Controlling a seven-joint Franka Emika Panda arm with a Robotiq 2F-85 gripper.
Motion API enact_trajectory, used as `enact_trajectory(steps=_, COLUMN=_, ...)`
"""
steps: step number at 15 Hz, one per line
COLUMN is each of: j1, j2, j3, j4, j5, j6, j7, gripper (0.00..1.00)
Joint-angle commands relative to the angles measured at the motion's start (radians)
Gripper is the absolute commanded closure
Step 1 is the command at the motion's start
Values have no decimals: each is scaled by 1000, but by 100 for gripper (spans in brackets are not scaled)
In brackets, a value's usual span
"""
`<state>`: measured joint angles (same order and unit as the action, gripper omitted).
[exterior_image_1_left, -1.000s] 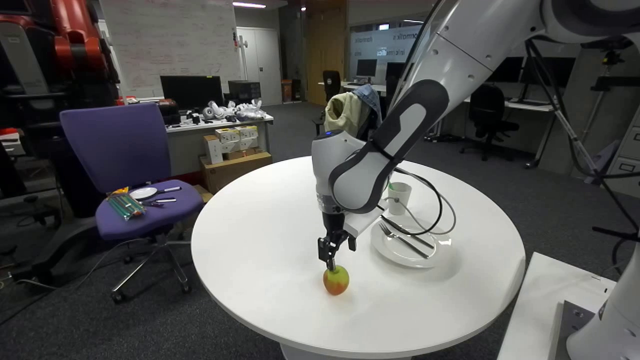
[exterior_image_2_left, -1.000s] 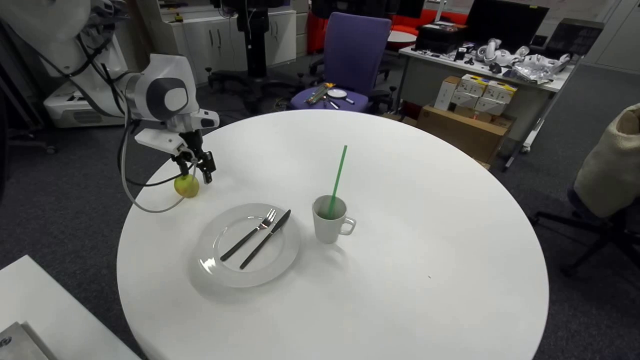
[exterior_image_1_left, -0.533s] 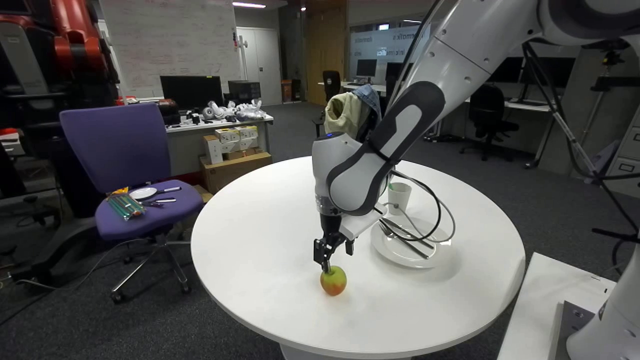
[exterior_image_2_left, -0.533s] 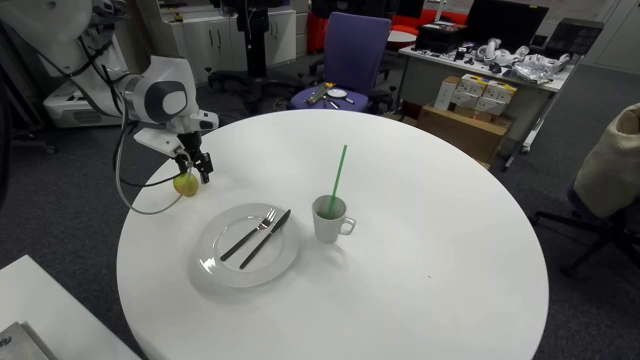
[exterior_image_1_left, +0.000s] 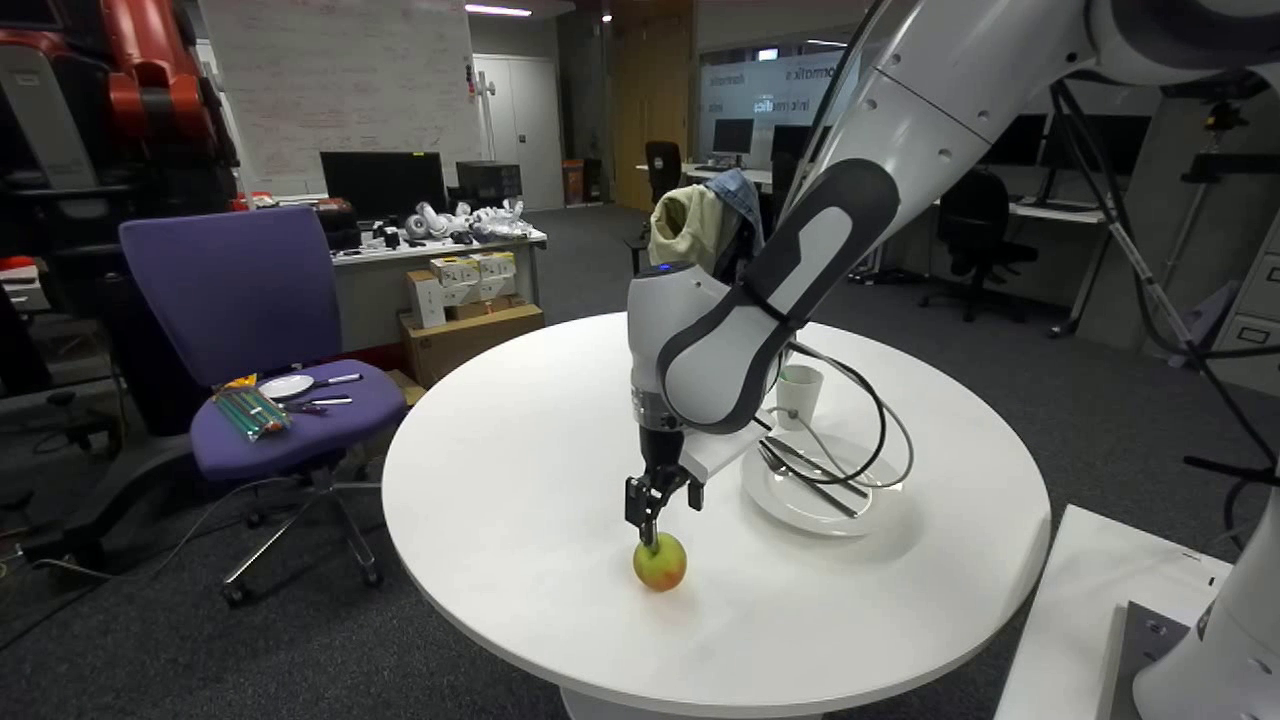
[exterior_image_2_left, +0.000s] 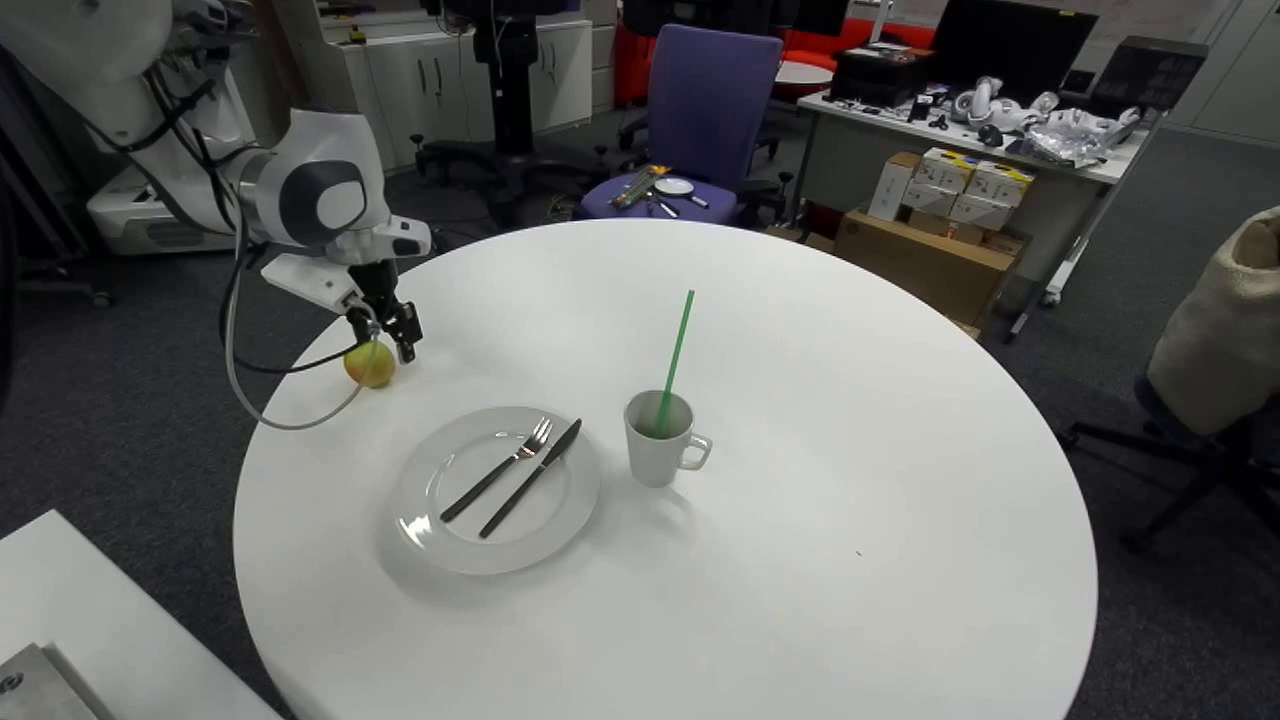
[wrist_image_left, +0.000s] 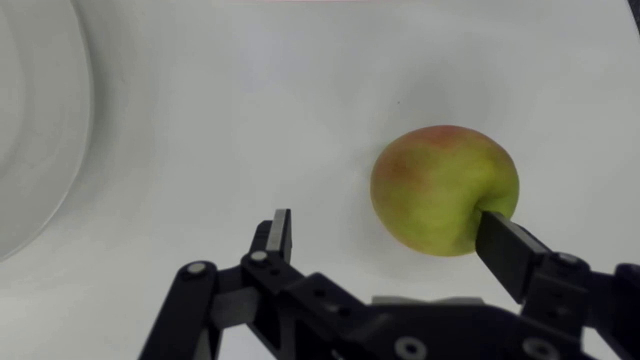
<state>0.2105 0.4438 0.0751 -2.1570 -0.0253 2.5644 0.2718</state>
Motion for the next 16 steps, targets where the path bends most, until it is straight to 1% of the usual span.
enact_trajectory(steps=1, j1=-9, j2=-59, j3=2, j4=-60, j5=22, j6=27, j7=-8, gripper=0)
enact_trajectory(steps=12, j1=-22, j2=-82, j3=-9, j4=-81, j5=32, j6=22, j7=-10, gripper=0)
enact_trajectory(steps=16, j1=-25, j2=-108, j3=-12, j4=-96, j5=28, j6=23, j7=-11, gripper=0)
